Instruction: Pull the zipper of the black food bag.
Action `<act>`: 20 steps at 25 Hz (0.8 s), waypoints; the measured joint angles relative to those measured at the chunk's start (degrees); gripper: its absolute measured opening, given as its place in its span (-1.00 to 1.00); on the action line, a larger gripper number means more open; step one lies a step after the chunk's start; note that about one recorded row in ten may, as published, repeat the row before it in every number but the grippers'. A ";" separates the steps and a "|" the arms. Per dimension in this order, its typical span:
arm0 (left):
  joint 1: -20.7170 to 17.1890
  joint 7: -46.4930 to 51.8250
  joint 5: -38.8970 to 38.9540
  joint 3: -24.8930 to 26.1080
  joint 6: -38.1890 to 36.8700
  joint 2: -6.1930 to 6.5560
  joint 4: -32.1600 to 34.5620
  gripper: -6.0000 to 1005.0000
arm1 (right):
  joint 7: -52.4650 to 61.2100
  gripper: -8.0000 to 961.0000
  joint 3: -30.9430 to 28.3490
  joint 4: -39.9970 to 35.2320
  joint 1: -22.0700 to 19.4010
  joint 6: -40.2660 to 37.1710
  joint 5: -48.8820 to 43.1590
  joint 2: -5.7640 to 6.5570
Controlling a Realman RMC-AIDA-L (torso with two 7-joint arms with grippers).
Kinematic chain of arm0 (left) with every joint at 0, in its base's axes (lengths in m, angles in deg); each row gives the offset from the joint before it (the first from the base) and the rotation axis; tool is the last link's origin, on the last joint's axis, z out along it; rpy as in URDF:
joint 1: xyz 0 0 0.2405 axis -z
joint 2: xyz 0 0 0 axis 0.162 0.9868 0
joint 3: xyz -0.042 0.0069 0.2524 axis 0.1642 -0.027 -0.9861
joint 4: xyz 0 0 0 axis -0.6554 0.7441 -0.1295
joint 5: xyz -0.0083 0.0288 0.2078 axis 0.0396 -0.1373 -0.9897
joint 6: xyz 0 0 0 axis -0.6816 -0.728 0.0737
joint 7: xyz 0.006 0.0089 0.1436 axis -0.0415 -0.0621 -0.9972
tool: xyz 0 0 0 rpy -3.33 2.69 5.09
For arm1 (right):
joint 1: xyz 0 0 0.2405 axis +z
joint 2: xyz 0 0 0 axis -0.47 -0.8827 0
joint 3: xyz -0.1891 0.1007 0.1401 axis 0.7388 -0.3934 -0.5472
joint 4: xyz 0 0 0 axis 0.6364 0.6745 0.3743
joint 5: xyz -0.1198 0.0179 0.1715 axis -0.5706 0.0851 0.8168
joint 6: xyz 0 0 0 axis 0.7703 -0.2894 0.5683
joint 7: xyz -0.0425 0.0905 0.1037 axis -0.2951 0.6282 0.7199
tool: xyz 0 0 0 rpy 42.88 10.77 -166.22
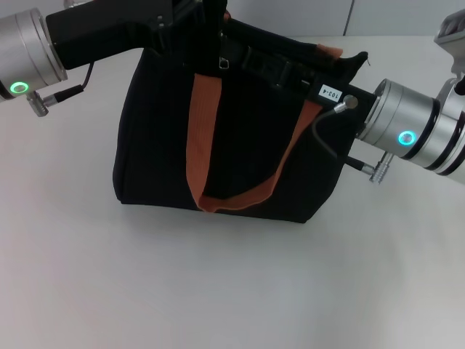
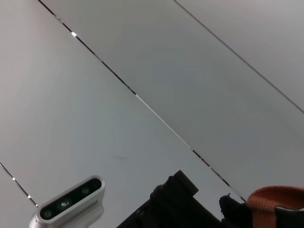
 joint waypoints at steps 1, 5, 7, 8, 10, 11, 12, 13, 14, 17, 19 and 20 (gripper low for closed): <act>0.00 0.00 0.00 0.02 0.00 0.00 0.00 -0.79 | 0.01 -0.97 0.01 -0.01 0.00 0.00 -0.03 0.00; -0.03 0.00 0.03 0.06 0.00 0.00 0.00 -0.78 | 0.03 -0.98 0.00 -0.12 -0.16 -0.04 -0.09 0.12; -0.18 0.00 0.10 0.07 0.00 0.00 0.00 -0.78 | 0.19 -0.99 0.05 -0.26 -0.18 -0.08 -0.15 0.22; -0.31 0.00 0.14 0.09 0.00 0.02 0.01 -0.78 | 0.43 -0.99 0.09 -0.32 -0.09 -0.09 -0.18 0.28; -0.49 0.00 0.17 0.10 0.00 0.06 0.01 -0.78 | 1.32 -0.99 0.13 -0.39 0.25 -0.08 -0.27 0.42; -0.57 0.00 0.18 0.11 0.00 0.06 0.01 -0.78 | 1.96 -0.99 0.14 -0.41 0.52 -0.08 -0.33 0.53; -0.63 0.00 0.18 0.15 -0.01 0.07 0.02 -0.78 | 2.68 -0.99 0.16 -0.42 0.80 -0.05 -0.46 0.71; -0.74 0.00 0.18 0.21 -0.05 0.08 0.02 -0.78 | 3.39 -0.99 0.16 -0.43 1.06 0.04 -0.80 0.88; -0.82 0.00 0.20 0.29 -0.10 0.10 0.01 -0.78 | 4.09 -0.99 0.10 -0.45 1.30 0.20 -1.28 1.02; -1.08 -0.03 0.32 0.34 -0.23 0.15 0.01 -0.77 | 6.16 -0.99 -0.25 -0.51 1.66 1.57 -3.68 1.12; -1.56 -0.47 1.14 0.32 -0.40 0.28 0.00 -0.77 | 6.48 -0.99 -0.20 -0.51 1.66 2.16 -4.04 1.13; -1.72 -0.62 1.45 0.32 -0.50 0.32 0.00 -0.77 | 6.49 -0.99 -0.17 -0.52 1.61 2.35 -4.06 1.13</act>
